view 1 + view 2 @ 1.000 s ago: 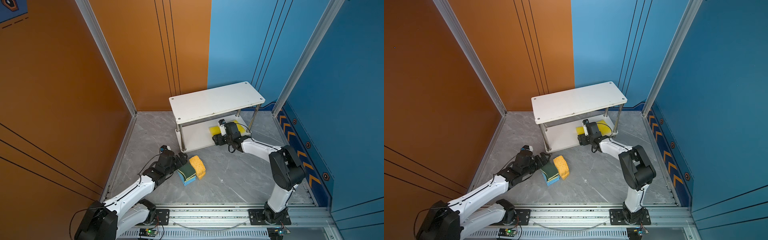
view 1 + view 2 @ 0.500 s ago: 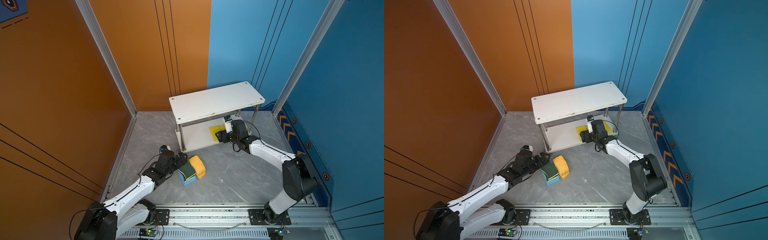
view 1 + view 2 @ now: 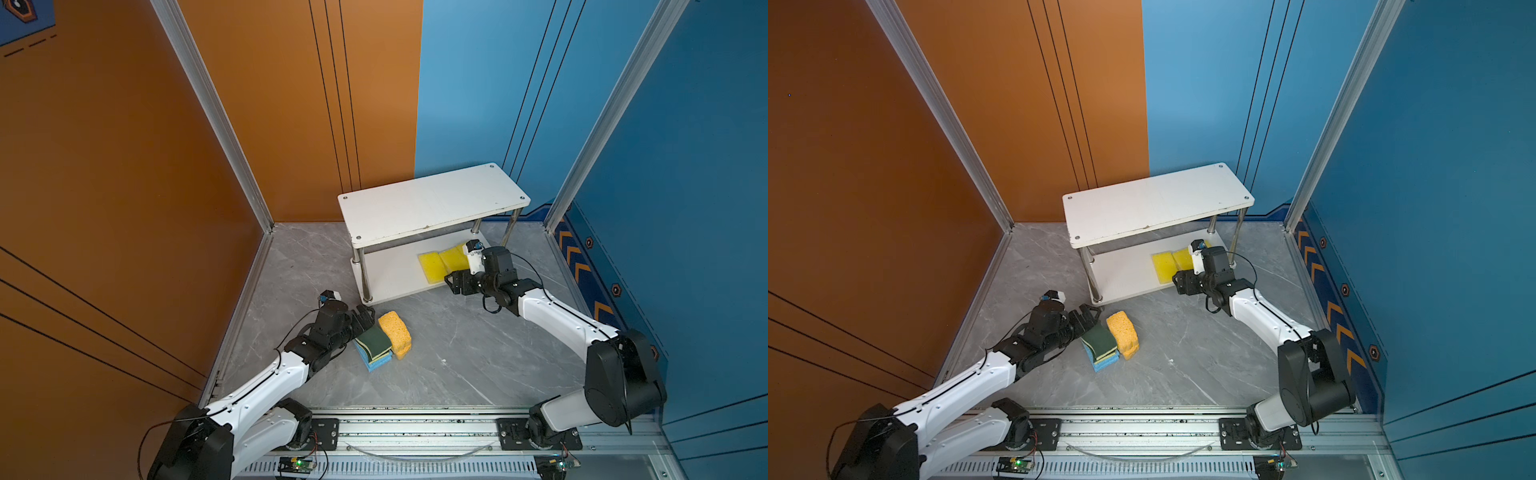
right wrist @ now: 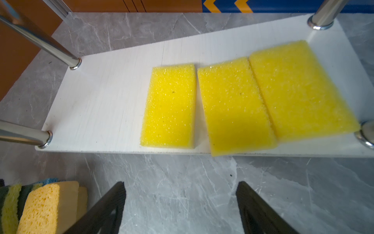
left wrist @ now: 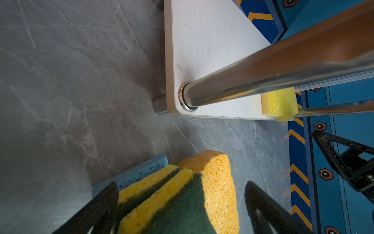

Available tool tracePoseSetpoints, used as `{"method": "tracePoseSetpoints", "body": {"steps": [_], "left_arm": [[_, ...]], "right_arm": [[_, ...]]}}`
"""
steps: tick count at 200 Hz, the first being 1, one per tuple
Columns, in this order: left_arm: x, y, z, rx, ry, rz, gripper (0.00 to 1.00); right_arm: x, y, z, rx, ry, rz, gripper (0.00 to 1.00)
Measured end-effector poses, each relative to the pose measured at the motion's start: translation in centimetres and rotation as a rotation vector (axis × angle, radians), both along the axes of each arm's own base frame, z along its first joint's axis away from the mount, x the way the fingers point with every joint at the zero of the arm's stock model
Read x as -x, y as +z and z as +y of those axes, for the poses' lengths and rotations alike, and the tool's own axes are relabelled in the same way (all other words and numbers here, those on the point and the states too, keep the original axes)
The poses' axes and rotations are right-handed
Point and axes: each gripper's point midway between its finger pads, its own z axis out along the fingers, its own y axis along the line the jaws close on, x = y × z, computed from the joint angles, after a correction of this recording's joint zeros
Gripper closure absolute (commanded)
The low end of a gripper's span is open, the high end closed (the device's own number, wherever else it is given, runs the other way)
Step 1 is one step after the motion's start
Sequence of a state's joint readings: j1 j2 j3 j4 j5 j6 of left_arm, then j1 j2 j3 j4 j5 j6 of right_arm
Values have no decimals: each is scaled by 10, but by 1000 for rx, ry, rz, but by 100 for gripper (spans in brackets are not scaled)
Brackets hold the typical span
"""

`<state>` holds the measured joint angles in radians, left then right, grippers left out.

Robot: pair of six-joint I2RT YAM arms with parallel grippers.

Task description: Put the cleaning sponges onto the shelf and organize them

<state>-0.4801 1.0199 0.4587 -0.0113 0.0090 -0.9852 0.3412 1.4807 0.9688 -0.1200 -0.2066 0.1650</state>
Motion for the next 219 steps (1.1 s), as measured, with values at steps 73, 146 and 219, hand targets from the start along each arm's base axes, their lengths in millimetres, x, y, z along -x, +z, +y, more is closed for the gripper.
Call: {"method": "tracePoseSetpoints", "body": {"steps": [73,146,219], "left_arm": [[0,0,0,0,0,0,2],[0,-4,0,-7,0,13,2],[0,-8,0,-12,0,24,3]], "right_arm": [[7,-22,0,-10,8,65,15],[4,-53,3,-11,18,150,16],[-12,-36,11,-39,30,95,16]]}}
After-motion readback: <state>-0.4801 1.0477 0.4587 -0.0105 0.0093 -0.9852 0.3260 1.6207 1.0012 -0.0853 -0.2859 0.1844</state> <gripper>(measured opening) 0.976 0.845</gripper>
